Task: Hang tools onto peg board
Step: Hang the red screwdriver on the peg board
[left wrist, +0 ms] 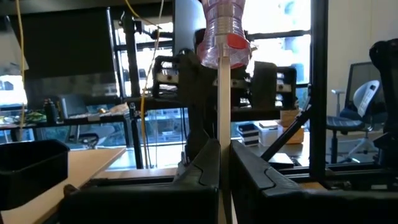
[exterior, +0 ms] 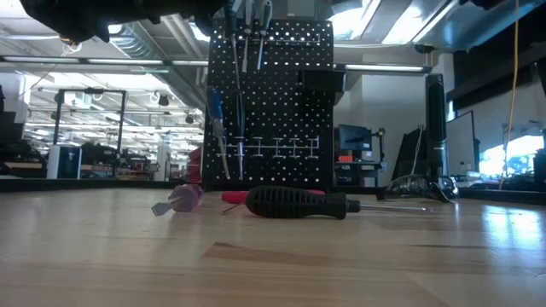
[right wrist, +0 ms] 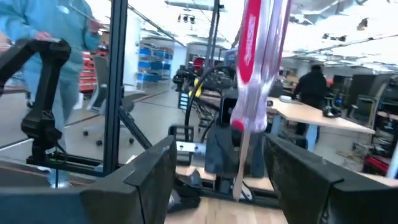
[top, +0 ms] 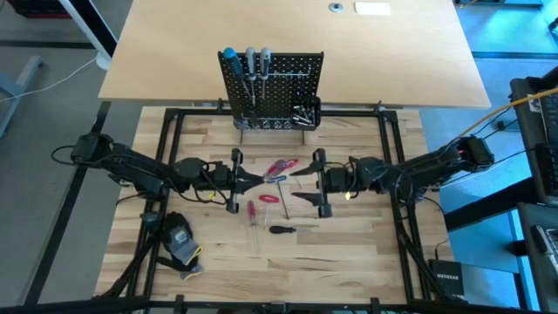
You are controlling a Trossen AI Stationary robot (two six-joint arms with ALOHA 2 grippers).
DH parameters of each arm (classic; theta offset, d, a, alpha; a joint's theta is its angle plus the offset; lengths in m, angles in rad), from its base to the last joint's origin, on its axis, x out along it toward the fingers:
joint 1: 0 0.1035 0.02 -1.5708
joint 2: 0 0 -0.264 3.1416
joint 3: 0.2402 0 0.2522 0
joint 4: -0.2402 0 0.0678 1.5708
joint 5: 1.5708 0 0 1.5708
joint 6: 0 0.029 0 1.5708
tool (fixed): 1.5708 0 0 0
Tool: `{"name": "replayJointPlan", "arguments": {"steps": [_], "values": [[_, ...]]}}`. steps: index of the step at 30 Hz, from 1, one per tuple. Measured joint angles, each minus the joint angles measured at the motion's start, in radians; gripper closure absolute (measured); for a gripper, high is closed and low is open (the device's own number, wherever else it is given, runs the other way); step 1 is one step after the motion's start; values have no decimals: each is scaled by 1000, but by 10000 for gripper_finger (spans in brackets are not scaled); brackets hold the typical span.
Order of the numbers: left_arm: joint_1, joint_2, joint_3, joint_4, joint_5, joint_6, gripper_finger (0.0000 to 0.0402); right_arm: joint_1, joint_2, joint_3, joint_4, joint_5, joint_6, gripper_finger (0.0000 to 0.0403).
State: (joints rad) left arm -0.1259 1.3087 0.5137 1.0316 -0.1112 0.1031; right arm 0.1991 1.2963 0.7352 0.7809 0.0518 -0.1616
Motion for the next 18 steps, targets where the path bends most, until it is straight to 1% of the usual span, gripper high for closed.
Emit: {"name": "replayJointPlan", "arguments": {"steps": [2,4,7,12,18], "values": [[-1,0,0,-2,0,-6,397,0,1,21,1,0,-10,164],[-1,0,0,-1,0,-11,397,3,0,35,6,33,-41,164],[-1,0,0,-1,0,-13,398,3,1,60,-1,43,-72,164],[0,0,0,-1,2,-16,396,3,41,100,1,40,-110,164],[-1,0,0,-5,18,-17,398,3,83,148,2,81,-137,164]]}}
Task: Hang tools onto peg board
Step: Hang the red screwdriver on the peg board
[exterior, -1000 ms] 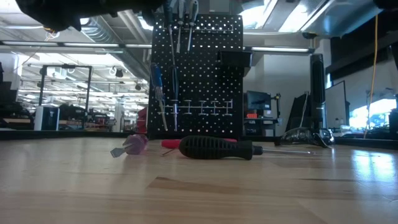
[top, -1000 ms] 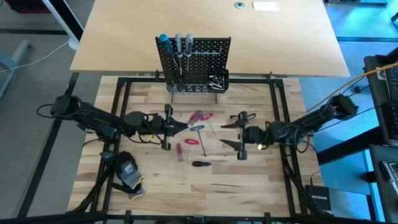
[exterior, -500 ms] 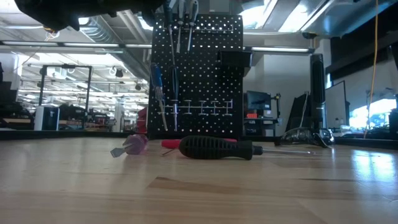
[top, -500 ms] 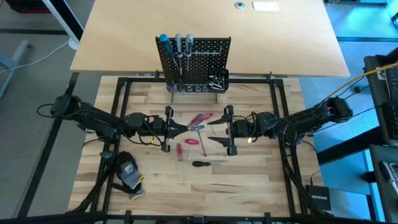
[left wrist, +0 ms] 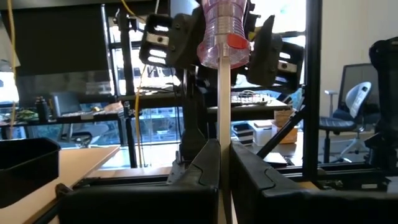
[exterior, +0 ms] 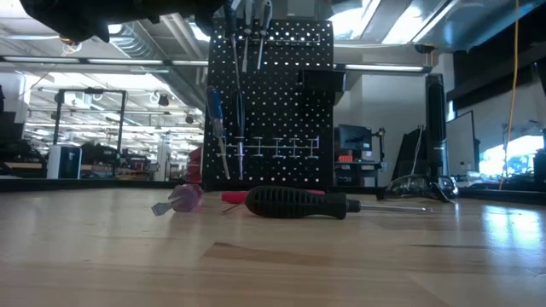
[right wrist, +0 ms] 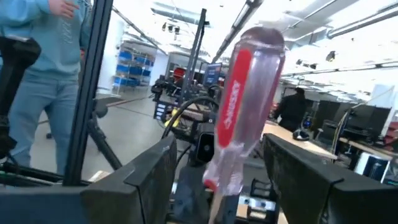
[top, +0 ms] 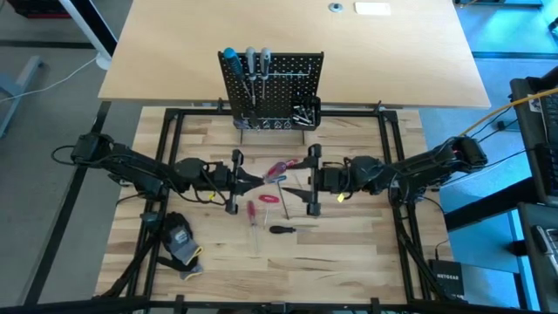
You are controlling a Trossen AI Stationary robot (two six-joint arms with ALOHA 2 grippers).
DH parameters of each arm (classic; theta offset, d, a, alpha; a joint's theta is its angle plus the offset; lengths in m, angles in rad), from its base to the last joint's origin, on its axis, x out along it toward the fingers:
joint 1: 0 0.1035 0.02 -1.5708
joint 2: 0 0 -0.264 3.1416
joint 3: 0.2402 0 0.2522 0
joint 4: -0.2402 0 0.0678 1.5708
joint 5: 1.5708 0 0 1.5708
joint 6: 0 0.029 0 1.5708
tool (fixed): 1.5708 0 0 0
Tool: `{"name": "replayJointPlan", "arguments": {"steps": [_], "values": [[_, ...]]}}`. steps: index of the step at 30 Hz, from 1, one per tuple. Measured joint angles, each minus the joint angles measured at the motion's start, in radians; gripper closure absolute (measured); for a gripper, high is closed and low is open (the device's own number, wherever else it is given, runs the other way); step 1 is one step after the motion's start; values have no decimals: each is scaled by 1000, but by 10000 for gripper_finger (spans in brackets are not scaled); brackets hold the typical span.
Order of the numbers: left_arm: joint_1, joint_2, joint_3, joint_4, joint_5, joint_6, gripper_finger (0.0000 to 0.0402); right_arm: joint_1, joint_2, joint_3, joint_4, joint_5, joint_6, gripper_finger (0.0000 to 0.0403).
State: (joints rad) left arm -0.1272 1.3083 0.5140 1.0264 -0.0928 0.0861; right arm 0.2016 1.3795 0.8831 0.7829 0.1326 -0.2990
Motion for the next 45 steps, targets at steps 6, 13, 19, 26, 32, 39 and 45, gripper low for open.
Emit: {"name": "replayJointPlan", "arguments": {"steps": [6,13,19,26,32,39,45], "values": [[0,0,0,-10,9,2,398,-1,0,44,2,7,-24,164],[0,0,0,-21,9,6,396,-8,36,104,-13,-37,-22,164],[0,0,0,-24,10,16,395,-14,80,137,-27,-34,-22,168],[0,0,0,-30,9,20,398,-27,78,139,-22,-30,-20,238],[2,0,0,-30,4,22,375,-26,78,139,-38,-38,-14,274],[2,0,0,-25,1,-5,334,-26,78,139,-50,-28,-24,274],[3,-37,1,-102,-70,-2,279,-24,67,139,-82,51,-72,274]]}}
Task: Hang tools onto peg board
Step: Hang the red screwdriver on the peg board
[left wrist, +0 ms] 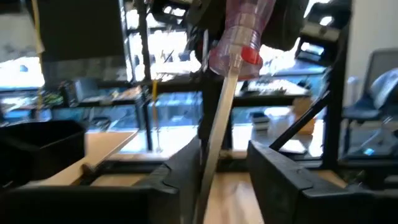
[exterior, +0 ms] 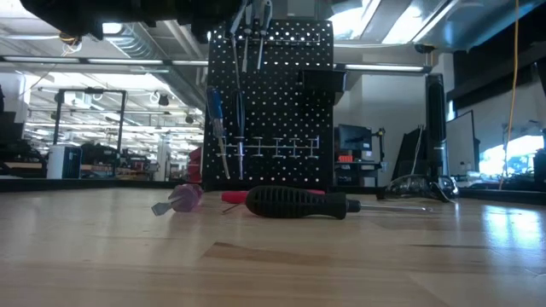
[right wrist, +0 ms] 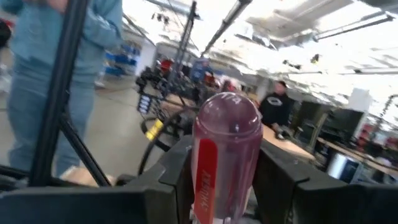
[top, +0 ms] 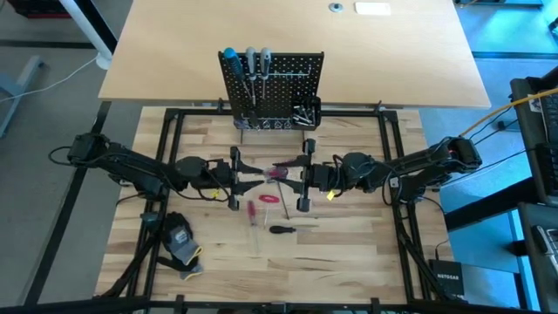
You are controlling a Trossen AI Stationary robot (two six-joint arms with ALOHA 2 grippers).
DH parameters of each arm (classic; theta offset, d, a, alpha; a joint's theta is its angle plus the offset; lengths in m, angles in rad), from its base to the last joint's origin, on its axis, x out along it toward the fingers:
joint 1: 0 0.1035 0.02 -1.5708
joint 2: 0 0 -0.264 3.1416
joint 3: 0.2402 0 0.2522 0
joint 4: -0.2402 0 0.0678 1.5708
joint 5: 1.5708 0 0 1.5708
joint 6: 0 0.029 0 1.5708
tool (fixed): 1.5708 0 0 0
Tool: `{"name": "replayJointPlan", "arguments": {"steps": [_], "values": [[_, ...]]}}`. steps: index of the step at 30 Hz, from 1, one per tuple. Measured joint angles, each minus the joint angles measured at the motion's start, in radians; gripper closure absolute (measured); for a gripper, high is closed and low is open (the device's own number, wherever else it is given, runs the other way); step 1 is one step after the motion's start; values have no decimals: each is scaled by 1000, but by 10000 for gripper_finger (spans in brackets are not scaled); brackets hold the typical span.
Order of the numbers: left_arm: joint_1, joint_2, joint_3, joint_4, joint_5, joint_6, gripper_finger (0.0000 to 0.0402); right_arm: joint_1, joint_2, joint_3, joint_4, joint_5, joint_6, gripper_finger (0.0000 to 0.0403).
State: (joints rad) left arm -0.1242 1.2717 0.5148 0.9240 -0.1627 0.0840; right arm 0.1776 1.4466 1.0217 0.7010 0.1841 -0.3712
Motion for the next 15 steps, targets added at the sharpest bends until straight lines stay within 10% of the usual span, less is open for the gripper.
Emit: {"name": "replayJointPlan", "arguments": {"steps": [15], "values": [[-1,-454,0,-862,-180,-147,256,-19,-9,100,-209,235,-76,274]]}}
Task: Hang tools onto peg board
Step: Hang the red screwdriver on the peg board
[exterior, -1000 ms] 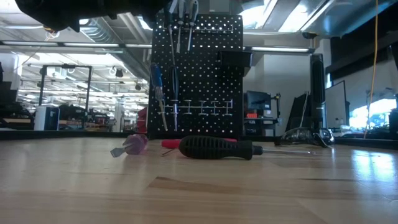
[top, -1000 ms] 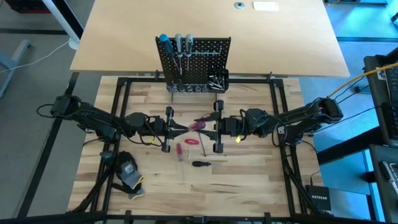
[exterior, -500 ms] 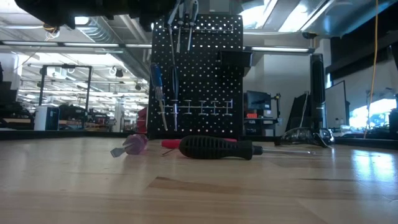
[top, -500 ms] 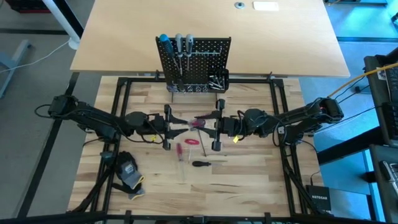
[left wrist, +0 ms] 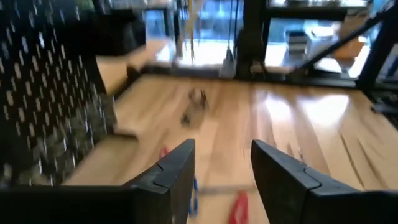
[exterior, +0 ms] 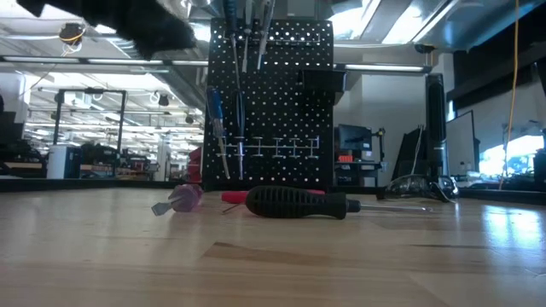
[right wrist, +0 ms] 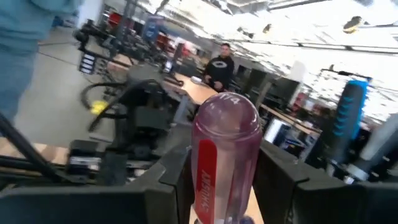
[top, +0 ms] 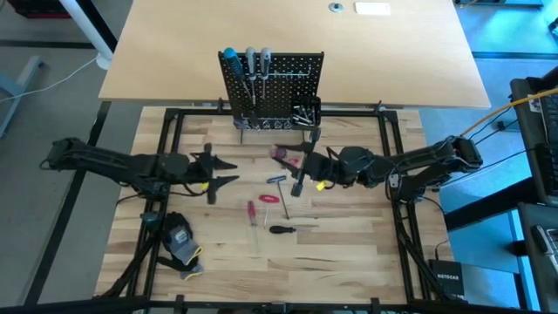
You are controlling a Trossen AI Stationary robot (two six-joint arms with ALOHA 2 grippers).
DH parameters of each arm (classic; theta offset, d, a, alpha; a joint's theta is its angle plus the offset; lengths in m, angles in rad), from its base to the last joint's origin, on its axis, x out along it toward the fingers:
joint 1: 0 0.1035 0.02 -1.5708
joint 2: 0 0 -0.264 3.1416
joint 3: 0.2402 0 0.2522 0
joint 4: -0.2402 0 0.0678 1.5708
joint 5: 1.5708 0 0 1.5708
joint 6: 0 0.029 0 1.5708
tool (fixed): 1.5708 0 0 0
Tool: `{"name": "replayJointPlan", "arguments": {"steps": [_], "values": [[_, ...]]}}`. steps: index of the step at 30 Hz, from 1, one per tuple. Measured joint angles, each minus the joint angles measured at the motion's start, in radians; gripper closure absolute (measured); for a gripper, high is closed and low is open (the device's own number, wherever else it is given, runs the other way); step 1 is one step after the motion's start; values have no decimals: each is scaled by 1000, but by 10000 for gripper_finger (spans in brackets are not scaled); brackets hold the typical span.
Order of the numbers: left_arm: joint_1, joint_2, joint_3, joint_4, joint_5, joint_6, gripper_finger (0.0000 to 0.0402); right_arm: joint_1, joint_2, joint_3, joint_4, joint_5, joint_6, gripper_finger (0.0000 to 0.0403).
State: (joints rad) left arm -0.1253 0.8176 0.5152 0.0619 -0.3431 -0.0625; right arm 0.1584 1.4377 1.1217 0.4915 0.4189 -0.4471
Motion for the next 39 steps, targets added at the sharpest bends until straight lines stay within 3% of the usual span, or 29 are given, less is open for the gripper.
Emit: {"name": "replayJointPlan", "arguments": {"steps": [6,12,16,23,39], "values": [[-1,-4,-1,-179,-13,-149,262,-42,62,0,27,99,-2,274],[-2,61,-19,-143,-43,-185,263,-65,175,7,117,174,0,274],[-2,92,-19,-130,-43,-192,263,-87,251,67,118,266,-3,274],[-2,101,-20,-128,-43,-211,263,-127,373,166,120,328,-3,274],[-19,101,-20,-123,-43,-207,263,-262,423,179,155,243,179,274]]}}
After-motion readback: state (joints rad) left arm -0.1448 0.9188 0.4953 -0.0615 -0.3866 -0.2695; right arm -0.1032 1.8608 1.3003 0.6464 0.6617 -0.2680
